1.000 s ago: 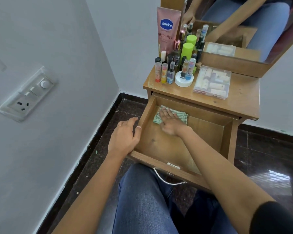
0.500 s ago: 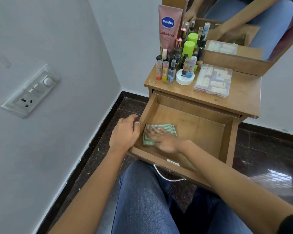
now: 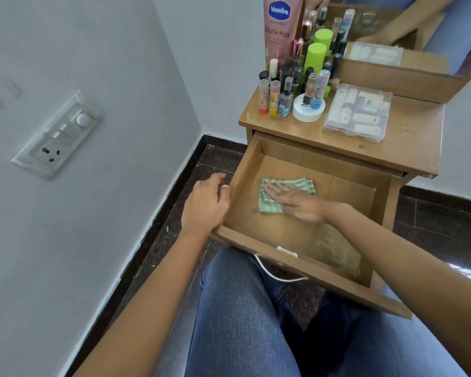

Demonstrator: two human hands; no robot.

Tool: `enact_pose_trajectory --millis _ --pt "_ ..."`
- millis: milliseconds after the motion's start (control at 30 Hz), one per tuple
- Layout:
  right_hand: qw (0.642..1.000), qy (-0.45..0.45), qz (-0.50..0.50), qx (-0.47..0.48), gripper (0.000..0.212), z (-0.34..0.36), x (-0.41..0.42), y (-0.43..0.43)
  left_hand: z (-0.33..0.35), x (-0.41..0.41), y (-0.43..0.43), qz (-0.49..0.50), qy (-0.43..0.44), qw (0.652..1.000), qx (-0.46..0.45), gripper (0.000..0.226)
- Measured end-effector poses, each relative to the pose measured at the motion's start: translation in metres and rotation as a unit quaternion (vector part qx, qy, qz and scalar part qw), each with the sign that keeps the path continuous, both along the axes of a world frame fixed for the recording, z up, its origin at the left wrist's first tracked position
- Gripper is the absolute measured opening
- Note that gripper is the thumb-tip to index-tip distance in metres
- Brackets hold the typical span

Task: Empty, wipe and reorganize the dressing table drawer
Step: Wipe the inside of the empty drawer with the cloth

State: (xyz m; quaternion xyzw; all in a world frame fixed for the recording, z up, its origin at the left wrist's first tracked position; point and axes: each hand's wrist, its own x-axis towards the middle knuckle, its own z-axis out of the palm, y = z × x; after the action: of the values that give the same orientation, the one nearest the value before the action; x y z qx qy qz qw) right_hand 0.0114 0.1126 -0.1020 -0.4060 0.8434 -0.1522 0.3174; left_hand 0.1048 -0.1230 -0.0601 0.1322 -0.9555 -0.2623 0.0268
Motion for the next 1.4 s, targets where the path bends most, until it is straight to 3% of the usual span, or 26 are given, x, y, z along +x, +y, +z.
enact_pose_trajectory --millis 267,700,967,1067,1233,1400 --pt "0.998 0.024 0.063 -0.005 0.069 -0.007 0.005 -0.040 -0.001 -0.002 0.000 0.004 0.009 1.000 0.020 0.042" --pt "0.994 -0.056 0.093 -0.022 0.086 -0.017 0.022 -0.048 -0.002 -0.004 0.000 0.004 -0.010 1.000 0.009 0.043" --pt "0.988 -0.081 0.125 -0.030 0.065 0.001 0.025 -0.020 0.001 -0.003 -0.003 -0.015 -0.049 0.999 -0.002 0.043" --pt "0.979 -0.101 0.175 0.027 0.058 0.003 0.018 0.015 0.000 -0.003 -0.002 -0.013 -0.049 0.999 -0.013 0.045" --pt "0.958 -0.059 0.265 0.091 0.055 0.009 0.009 0.017 -0.002 -0.004 -0.001 -0.010 -0.042 0.999 -0.015 0.048" --pt "0.974 -0.011 0.222 0.047 0.058 0.005 0.018 -0.019 -0.006 -0.005 -0.002 -0.008 -0.030 0.999 -0.016 0.044"
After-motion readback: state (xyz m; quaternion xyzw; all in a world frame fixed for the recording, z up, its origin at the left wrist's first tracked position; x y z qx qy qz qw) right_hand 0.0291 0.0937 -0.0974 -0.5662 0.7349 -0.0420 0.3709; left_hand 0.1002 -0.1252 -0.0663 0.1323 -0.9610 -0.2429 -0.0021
